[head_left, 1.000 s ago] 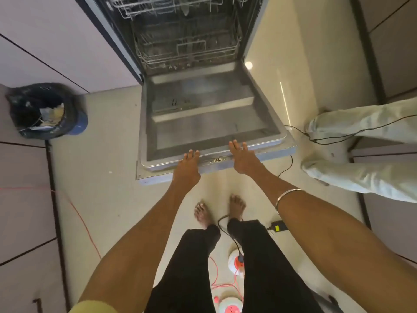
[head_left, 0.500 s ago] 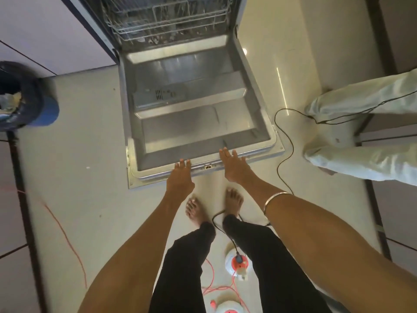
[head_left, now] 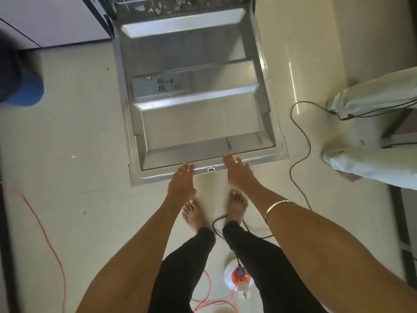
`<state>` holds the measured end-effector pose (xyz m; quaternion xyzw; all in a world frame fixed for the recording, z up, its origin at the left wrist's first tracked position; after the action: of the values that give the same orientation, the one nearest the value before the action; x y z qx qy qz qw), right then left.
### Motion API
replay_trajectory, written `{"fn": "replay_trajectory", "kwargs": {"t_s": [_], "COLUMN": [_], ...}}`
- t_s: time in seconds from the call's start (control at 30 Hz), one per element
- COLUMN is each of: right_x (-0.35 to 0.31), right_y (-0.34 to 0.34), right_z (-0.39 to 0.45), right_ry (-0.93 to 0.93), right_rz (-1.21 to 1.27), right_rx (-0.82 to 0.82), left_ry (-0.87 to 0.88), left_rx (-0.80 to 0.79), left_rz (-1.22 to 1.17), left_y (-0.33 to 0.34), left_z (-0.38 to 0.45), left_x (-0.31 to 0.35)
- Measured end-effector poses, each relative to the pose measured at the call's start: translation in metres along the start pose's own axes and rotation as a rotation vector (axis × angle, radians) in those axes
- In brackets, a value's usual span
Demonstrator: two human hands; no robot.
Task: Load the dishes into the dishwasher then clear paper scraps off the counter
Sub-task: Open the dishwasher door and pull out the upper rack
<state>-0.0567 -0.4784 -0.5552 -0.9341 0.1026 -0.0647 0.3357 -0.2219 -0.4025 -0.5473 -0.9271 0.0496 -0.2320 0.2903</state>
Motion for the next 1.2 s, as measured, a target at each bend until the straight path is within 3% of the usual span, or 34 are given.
{"fn": "replay_trajectory", "kwargs": {"t_s": [0.23, 0.53, 0.7, 0.93, 1.2], "right_x": [-0.001, -0.002, -0.002, 0.006, 0.024], "right_y": [0.025, 0.034, 0.022, -0.011, -0.103], "right_z": [0.028, 0.031, 0.021, -0.012, -0.021], "right_ry": [-0.003, -0.015, 0.009, 0.018, 0.020], "right_rz": [0.034, 0.051, 0.047, 0.071, 0.216], "right_rx": [-0.067, -0.031, -0.068, 0.101, 0.302], "left_ry": [-0.013, -0.027, -0.052, 0.048, 0.133], "left_rx": [-0.079, -0.011, 0.014, 0.215, 0.358], "left_rz": [0.083, 0.142, 0.039, 0.050, 0.083], "left_y": [0.023, 0.039, 0.031, 0.010, -0.081], "left_z": [0.031, 0.032, 0.027, -0.007, -0.008], "left_x": [-0.015, -0.018, -0.016, -0.003, 0.033]}}
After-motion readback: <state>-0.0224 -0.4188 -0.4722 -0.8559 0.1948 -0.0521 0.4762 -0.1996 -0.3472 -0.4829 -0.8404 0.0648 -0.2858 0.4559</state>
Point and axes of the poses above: each hand's wrist, its own z-axis towards the middle knuckle, its own y-axis out of the palm, x = y × z, the point moved 7 cm from there along z, towards the middle knuckle, and after that the axes turned 13 degrees about -z, right-handed, at the moved point
